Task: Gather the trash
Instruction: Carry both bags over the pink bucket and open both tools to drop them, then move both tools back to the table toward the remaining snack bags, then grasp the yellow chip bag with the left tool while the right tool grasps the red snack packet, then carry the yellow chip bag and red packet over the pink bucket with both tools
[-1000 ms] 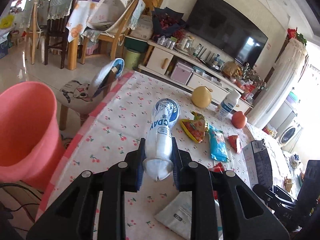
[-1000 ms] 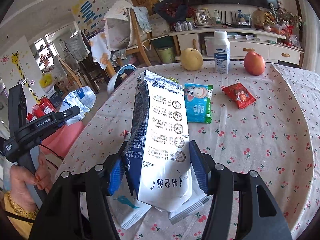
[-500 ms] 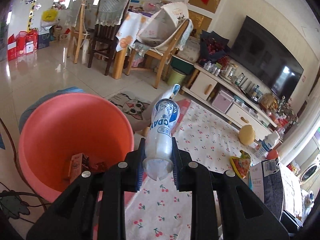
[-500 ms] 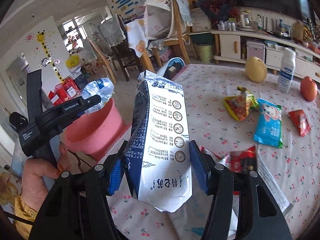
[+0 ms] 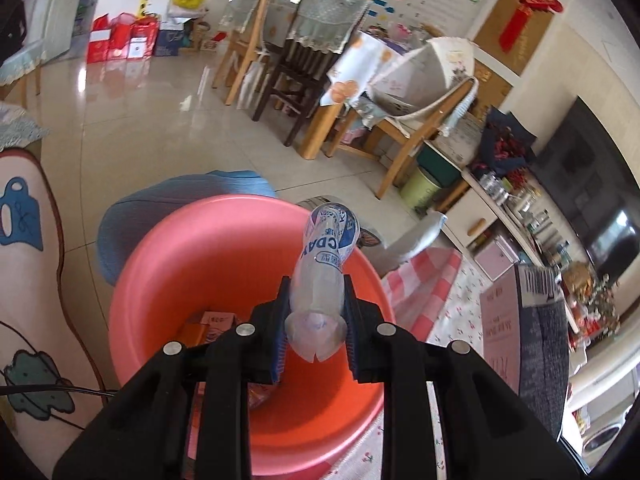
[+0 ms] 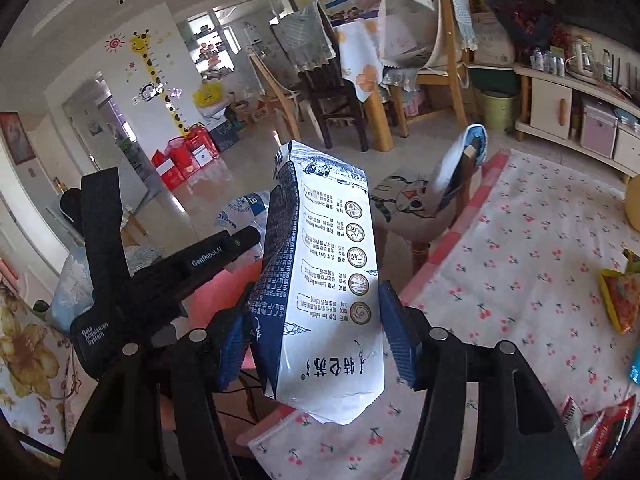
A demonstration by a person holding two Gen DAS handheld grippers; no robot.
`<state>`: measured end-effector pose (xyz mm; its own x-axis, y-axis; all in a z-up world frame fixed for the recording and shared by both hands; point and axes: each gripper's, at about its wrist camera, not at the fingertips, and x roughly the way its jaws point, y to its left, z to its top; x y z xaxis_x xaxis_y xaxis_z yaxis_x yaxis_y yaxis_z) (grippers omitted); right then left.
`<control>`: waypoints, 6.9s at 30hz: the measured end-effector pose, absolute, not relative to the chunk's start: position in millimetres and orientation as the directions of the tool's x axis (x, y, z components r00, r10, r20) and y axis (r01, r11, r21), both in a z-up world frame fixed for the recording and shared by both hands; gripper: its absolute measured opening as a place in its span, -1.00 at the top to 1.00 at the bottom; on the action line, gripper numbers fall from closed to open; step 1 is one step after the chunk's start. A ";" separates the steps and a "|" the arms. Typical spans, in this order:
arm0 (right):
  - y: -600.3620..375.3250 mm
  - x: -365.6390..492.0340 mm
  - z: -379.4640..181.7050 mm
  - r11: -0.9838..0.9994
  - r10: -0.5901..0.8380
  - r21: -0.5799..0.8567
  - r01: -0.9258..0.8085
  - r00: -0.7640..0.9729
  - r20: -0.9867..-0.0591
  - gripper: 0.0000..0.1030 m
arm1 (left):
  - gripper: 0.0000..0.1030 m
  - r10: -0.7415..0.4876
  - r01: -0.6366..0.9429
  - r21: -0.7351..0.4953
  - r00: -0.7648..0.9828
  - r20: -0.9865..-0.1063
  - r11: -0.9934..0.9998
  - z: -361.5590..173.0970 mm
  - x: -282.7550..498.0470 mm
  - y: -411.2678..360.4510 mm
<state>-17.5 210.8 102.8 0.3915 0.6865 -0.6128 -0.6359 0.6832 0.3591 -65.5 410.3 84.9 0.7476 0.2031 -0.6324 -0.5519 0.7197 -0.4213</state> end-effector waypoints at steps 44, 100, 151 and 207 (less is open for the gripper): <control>90.6 -45.8 69.4 0.868 0.484 0.265 -0.420 0.595 -0.641 -0.78 | -0.78 0.323 -0.498 -0.087 0.675 -0.664 0.863 89.5 -37.3 339.0; -156.0 -91.1 92.5 0.964 0.228 0.240 -0.113 0.814 -0.534 -0.88 | -0.79 0.164 -0.098 0.140 0.763 -0.625 0.985 105.4 -61.7 111.6; -236.2 83.4 -13.0 0.972 0.210 0.231 -0.049 0.624 -0.752 -0.65 | -0.13 -0.289 0.401 -0.054 0.554 -0.781 0.914 22.8 132.0 23.0; -109.9 9.1 60.1 0.952 0.149 -0.121 -0.283 0.770 -0.620 0.07 | 0.59 -0.200 0.137 -0.147 0.749 -0.631 0.979 92.5 -12.0 110.3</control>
<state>9.1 -109.9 60.1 0.7698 0.1495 -0.6205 -0.2825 0.9515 -0.1213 -12.0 110.3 92.5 0.7492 -0.2001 -0.6314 0.1375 0.9795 -0.1473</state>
